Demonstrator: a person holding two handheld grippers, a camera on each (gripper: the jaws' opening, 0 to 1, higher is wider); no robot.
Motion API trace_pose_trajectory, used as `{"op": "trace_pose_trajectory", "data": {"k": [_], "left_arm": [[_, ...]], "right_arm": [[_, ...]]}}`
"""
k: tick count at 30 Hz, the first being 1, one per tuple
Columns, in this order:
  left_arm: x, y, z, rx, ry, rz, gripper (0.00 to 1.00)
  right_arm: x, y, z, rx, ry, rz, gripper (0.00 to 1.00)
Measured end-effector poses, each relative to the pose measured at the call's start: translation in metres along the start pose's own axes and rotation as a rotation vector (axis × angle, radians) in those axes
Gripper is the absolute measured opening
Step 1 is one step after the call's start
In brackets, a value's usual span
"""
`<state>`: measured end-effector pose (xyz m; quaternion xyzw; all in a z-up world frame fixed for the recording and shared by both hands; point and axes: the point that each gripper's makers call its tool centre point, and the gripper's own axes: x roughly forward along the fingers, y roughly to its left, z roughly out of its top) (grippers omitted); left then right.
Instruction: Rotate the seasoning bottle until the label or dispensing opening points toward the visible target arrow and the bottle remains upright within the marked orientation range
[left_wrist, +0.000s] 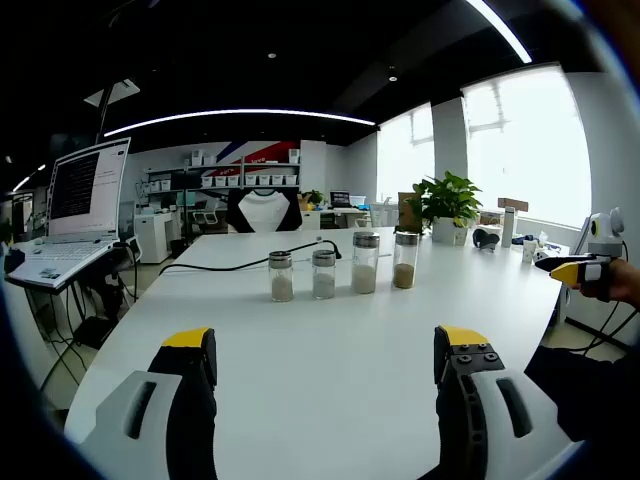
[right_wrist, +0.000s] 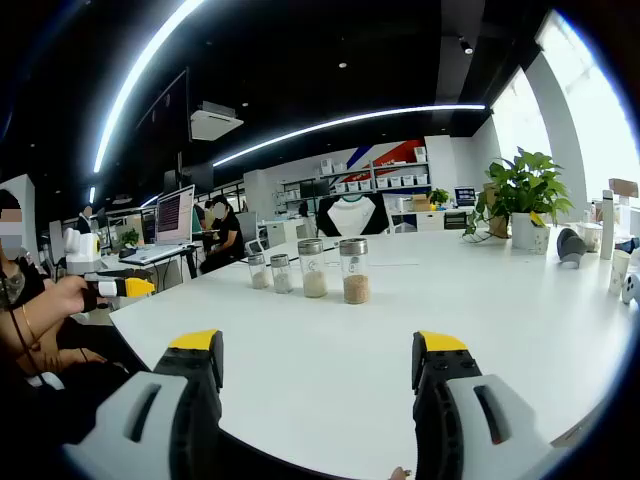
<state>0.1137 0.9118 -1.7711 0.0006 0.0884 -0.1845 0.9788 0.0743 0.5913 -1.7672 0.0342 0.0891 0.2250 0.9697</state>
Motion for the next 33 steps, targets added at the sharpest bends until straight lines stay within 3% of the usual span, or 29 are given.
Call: {"op": "trace_pose_trajectory", "data": {"k": [7,15,20,33], "left_arm": [[0.003,-0.001,-0.002,0.010,0.016,-0.007,0.94],[0.004,0.001,0.001,0.011,0.011,0.001,0.93],[0.001,0.002,0.008,0.017,-0.018,0.009,0.94],[0.000,0.003,0.005,0.024,-0.002,0.012,0.94]], "right_arm": [[0.003,0.001,0.003,-0.010,0.005,0.005,0.75],[0.003,0.009,0.013,-0.011,-0.037,0.036,0.75],[0.003,0.012,0.012,-0.026,-0.027,0.040,0.75],[0.002,0.011,0.007,-0.010,-0.016,0.036,0.75]]}}
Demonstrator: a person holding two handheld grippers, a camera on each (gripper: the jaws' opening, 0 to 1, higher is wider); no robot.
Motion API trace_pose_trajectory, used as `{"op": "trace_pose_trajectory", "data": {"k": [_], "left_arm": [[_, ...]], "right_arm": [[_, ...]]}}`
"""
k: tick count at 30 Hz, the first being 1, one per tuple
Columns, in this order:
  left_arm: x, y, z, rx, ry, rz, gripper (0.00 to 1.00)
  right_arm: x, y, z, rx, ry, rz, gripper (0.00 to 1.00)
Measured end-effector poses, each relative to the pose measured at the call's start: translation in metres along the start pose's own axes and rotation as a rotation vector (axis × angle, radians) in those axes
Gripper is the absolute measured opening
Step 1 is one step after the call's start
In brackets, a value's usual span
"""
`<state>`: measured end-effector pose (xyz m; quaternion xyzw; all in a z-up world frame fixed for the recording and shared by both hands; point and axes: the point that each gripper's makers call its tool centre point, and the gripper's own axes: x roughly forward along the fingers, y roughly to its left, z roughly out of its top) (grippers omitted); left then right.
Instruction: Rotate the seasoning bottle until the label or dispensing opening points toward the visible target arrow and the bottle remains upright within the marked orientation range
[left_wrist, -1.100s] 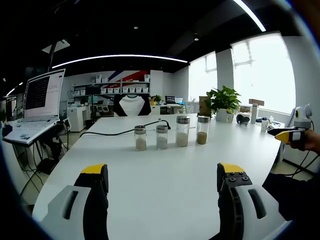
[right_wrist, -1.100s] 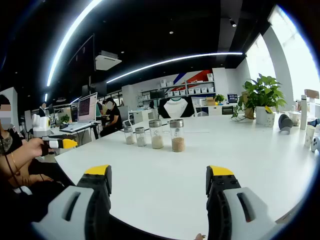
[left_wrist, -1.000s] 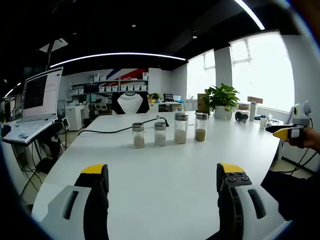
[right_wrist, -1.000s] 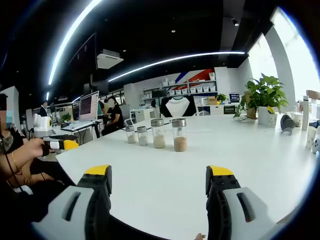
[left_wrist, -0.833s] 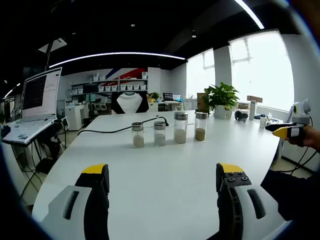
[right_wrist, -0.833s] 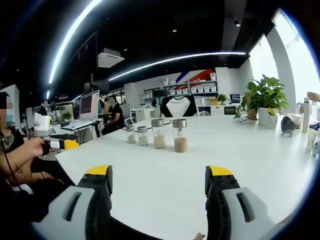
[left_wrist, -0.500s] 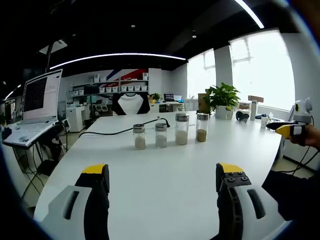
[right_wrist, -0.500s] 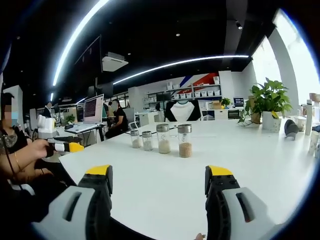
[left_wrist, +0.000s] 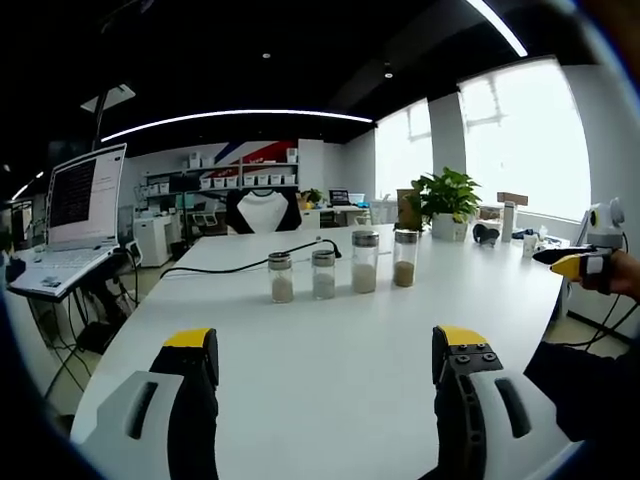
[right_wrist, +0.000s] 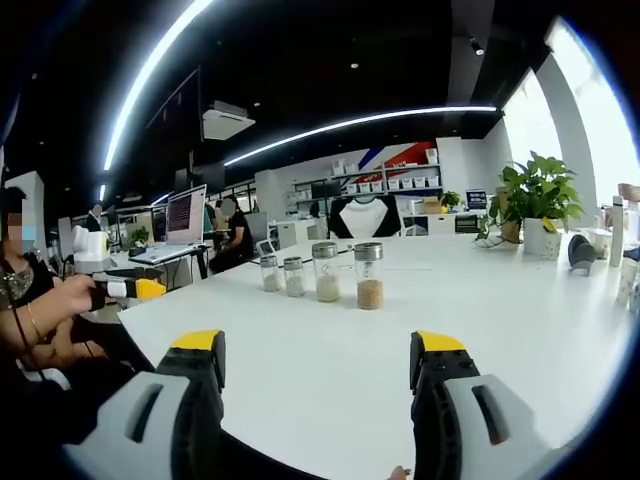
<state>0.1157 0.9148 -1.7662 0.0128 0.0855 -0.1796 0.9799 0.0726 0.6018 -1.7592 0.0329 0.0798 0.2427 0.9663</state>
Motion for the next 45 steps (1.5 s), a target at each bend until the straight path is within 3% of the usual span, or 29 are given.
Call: {"op": "trace_pose_trajectory", "data": {"k": [45], "left_arm": [[0.0053,0.0036,0.0049,0.010,-0.001,0.003,0.93]], "right_arm": [[0.0037,0.0007,0.0040,-0.004,-0.004,0.017,0.74]]}}
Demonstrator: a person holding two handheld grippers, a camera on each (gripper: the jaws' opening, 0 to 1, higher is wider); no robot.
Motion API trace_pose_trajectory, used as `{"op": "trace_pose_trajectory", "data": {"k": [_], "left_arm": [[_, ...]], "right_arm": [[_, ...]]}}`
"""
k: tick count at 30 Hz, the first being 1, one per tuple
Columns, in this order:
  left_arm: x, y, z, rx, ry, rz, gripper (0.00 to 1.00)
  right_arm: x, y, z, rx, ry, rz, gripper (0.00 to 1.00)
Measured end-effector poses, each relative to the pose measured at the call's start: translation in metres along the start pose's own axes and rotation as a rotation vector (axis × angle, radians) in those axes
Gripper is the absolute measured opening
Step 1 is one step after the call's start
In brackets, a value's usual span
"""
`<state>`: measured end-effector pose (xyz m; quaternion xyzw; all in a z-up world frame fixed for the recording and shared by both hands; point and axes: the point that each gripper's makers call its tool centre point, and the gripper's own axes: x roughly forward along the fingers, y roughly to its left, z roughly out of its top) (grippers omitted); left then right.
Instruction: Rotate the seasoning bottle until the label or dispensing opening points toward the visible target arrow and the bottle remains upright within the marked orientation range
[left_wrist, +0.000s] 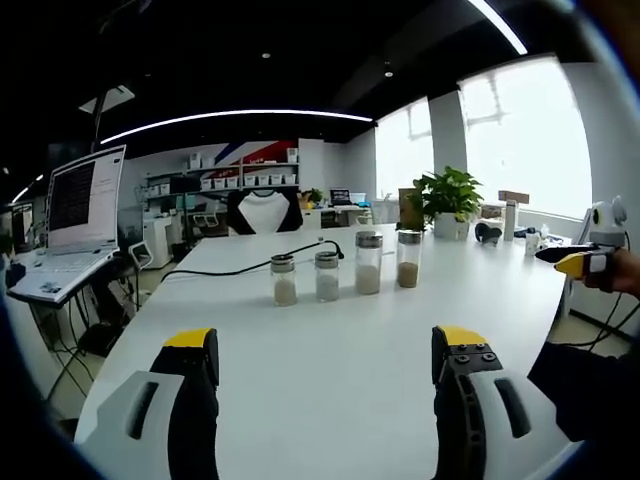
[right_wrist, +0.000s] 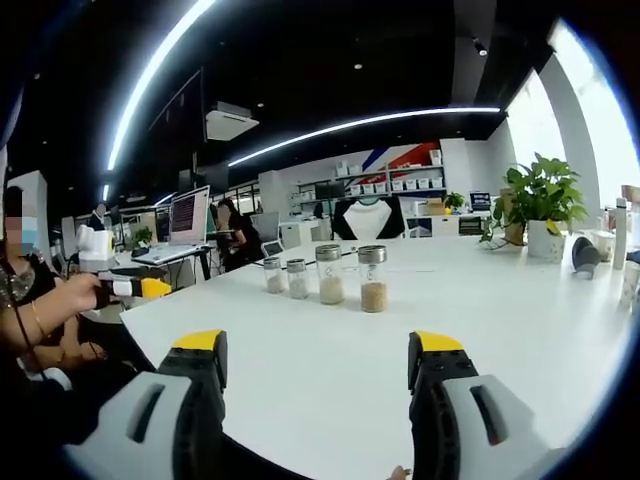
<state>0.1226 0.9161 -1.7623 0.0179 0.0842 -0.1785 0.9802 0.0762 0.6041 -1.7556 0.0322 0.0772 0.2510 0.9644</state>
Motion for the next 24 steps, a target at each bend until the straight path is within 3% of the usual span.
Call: {"op": "trace_pose_trajectory", "data": {"k": [16,19,24], "left_arm": [[0.000,0.001,0.000,0.008,0.006,-0.001,0.93],[0.001,0.001,0.002,0.013,0.010,0.005,0.93],[0.005,0.004,0.008,0.008,-0.002,0.010,0.93]], "right_arm": [[-0.002,-0.001,-0.003,0.013,-0.001,-0.004,0.73],[-0.002,-0.008,0.000,0.003,-0.011,-0.039,0.73],[0.003,-0.011,0.005,0.008,-0.012,-0.037,0.72]]}}
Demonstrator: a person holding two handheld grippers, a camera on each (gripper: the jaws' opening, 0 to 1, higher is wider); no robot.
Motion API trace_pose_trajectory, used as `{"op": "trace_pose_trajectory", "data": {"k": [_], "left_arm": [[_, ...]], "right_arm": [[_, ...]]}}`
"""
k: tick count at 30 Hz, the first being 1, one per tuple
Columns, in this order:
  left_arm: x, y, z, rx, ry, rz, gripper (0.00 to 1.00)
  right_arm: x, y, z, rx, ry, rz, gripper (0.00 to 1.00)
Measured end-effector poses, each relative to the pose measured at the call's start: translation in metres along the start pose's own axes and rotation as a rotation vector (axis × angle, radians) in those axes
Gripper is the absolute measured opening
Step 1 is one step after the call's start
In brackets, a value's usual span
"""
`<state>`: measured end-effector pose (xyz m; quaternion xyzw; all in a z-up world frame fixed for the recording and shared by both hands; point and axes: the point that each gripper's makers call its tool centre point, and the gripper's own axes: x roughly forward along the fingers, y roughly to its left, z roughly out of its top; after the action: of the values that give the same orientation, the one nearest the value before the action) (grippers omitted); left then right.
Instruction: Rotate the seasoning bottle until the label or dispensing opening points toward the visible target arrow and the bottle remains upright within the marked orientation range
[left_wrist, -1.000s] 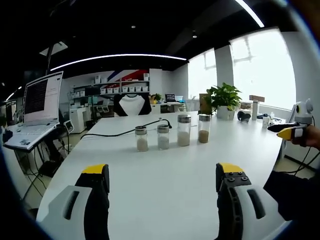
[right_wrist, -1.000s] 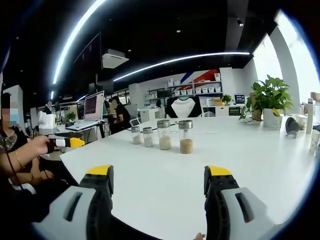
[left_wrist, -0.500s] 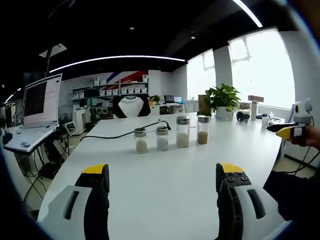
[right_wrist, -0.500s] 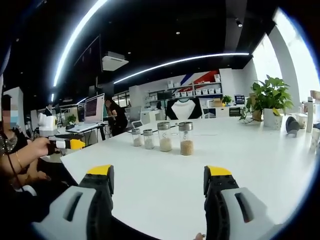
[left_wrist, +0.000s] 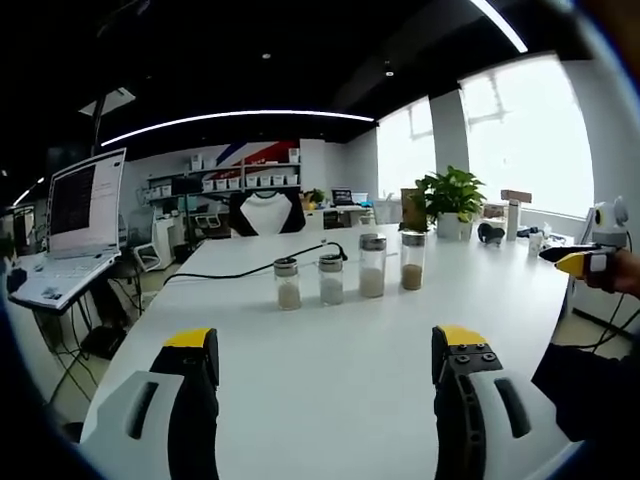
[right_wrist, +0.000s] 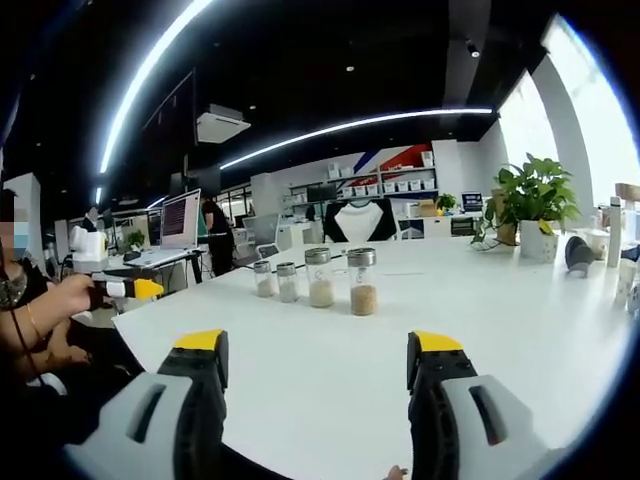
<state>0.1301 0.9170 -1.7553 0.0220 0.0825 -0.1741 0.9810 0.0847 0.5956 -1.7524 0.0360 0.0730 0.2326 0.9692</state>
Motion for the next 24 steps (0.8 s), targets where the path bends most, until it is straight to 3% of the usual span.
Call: {"op": "trace_pose_trajectory", "data": {"k": [7,11,16,24], "left_arm": [[0.013,0.002,0.012,0.004,-0.034,-0.023,0.93],[0.021,0.011,0.010,0.009,-0.042,0.005,0.88],[0.035,0.014,0.000,0.010,-0.006,0.001,0.88],[0.065,0.022,0.003,0.006,-0.018,0.014,0.87]], "right_arm": [[0.002,0.001,-0.002,-0.014,0.000,-0.023,0.71],[0.002,0.004,-0.004,-0.009,0.001,-0.014,0.71],[0.009,0.011,-0.002,-0.030,-0.009,0.020,0.72],[0.026,0.003,0.003,-0.037,-0.025,0.010,0.68]]}}
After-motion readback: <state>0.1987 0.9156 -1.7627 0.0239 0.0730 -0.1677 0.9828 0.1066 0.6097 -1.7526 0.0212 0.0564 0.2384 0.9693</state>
